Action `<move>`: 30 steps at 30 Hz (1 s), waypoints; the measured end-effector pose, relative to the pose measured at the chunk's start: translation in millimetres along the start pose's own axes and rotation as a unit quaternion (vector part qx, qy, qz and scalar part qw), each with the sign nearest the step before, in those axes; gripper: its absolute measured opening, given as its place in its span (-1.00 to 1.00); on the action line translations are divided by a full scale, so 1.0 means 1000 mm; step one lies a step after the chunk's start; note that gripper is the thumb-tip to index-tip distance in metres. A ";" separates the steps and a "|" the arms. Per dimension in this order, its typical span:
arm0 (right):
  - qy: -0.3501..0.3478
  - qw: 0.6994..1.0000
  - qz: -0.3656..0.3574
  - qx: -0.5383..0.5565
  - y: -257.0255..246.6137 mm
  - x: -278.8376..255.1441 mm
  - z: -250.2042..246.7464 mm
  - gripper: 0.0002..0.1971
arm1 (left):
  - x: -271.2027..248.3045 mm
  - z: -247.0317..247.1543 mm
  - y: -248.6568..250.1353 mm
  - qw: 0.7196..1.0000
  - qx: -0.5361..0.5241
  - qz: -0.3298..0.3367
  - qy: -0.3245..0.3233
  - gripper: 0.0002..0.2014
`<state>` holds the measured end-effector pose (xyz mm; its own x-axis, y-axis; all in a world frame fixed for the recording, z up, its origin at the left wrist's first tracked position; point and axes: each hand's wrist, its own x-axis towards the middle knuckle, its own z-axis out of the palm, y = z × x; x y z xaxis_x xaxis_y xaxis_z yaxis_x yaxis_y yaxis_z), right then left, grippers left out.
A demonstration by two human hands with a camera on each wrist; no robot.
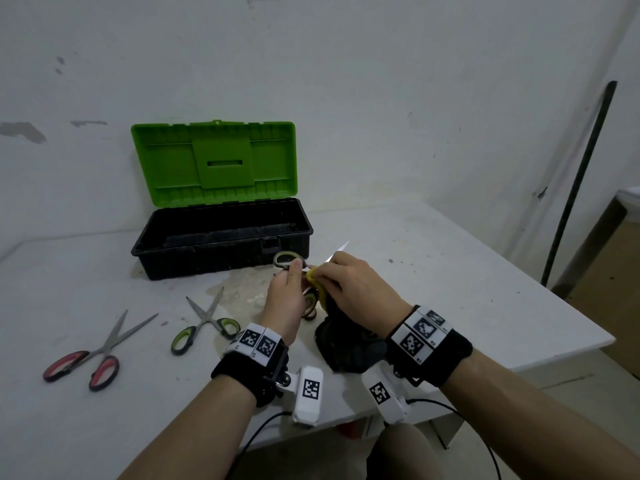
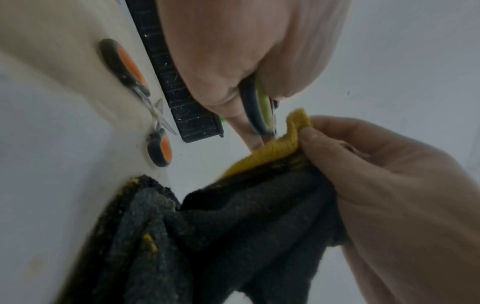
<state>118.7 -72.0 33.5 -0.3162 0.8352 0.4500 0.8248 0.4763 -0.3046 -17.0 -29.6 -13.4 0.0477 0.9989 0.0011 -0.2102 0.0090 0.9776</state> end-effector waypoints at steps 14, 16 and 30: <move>0.031 0.999 0.017 0.027 -0.006 0.003 0.010 -0.78 | -0.001 0.002 0.001 1.000 0.005 -0.004 -0.003 -0.52; 0.039 0.998 0.040 0.032 -0.001 0.004 0.012 -0.78 | -0.001 0.001 -0.001 1.000 0.010 -0.006 0.007 -0.53; 0.118 0.957 0.180 0.196 0.033 0.001 -0.026 -0.86 | 0.009 -0.016 0.015 0.998 0.028 0.018 -0.049 -0.46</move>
<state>157.9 -62.6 45.9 0.1084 0.9017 0.4186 0.6059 0.2739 -0.7469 -35.2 -19.8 -2.1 0.1376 0.9890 0.0543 -0.1588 -0.0321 0.9868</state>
